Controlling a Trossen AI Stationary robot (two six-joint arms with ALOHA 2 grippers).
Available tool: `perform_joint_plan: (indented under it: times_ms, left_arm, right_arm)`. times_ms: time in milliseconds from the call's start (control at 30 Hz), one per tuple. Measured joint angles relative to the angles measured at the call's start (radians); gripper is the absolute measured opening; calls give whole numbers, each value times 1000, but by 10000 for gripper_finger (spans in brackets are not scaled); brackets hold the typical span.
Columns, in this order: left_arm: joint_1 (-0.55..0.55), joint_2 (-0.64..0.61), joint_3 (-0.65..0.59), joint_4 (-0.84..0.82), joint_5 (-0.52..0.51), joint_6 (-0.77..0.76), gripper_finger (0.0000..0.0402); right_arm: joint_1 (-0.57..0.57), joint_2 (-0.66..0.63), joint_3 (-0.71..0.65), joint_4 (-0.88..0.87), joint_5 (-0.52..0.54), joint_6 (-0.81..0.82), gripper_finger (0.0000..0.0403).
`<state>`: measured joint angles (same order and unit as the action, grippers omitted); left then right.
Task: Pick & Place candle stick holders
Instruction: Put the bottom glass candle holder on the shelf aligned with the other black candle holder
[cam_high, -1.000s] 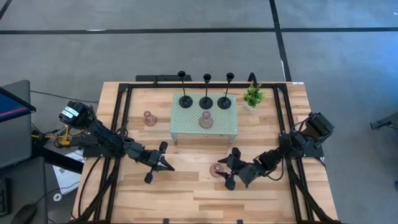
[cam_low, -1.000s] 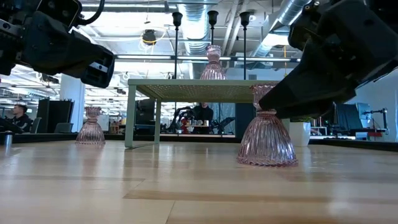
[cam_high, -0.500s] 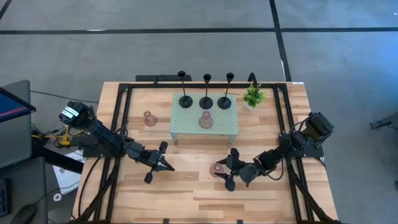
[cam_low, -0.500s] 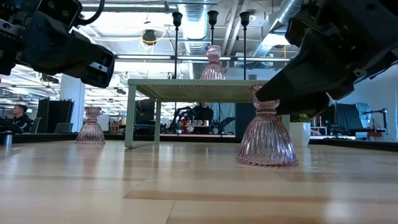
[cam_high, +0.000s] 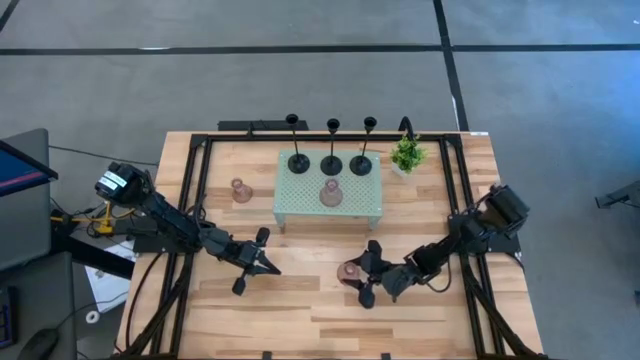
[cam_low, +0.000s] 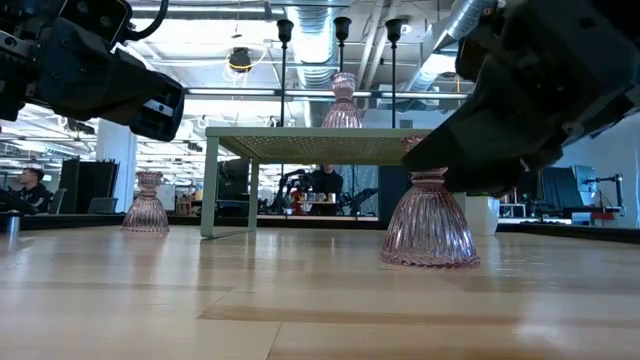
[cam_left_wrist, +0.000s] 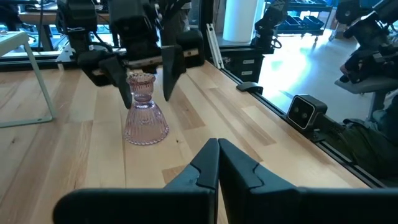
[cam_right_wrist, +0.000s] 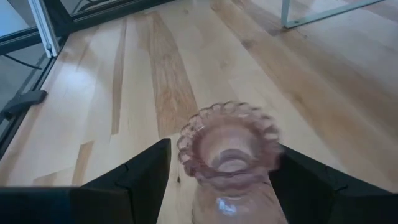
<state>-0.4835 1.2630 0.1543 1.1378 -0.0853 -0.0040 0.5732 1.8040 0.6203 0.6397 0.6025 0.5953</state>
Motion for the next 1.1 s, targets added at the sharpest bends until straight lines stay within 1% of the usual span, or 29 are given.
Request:
perform_joint_plan:
  times_ms: [100,200,300,533,667,867,933,1100]
  left_arm:
    - [0,0,0,0,0,0,5]
    - [0,0,0,0,0,0,5]
    - [0,0,1,-1,0,0,5]
    - [0,0,0,-5,0,0,5]
    - [0,0,1,-5,0,0,5]
    - [0,0,1,-5,0,0,5]
    - [0,0,1,-5,0,0,5]
    - [0,0,1,-6,0,0,5]
  right_arm:
    - [0,63,31,13,1,0,249]
    - [-1,98,51,7,-8,0,249]
    - [-9,96,60,8,-32,-8,249]
    - [-15,94,72,9,-31,-11,246]
    - [-19,94,72,9,-31,-11,217]
    - [-20,89,75,23,-15,-15,139]
    - [-20,79,76,19,-20,-15,118]
    - [-19,34,71,-29,-42,-15,115]
